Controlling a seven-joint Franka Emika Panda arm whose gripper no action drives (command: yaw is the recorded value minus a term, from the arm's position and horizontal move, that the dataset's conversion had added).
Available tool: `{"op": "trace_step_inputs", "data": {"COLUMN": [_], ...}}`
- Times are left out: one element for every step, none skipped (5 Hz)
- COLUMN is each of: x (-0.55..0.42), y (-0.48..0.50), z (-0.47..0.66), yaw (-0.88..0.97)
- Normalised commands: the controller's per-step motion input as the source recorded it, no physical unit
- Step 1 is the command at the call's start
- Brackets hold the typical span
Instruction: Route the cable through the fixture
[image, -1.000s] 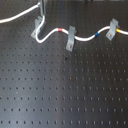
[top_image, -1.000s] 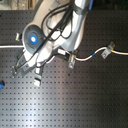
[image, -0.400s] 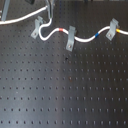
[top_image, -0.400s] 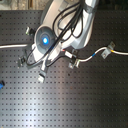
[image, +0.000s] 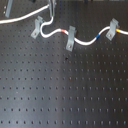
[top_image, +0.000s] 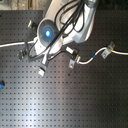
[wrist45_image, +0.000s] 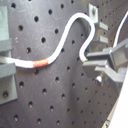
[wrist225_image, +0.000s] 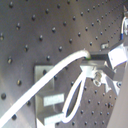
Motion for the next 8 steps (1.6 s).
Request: {"op": "trace_step_inputs", "data": {"x": [-0.155, -0.060, -0.052, -0.080, -0.056, -0.025, 0.002, 0.004], "y": [-0.154, 0.136, 0.335, 0.496, 0.478, 0.461, 0.271, 0.152], "z": [-0.13, -0.05, -0.07, -0.19, -0.21, -0.16, 0.05, 0.40], "yaw": [0.22, 0.14, 0.10, 0.21, 0.24, 0.24, 0.08, 0.00]}}
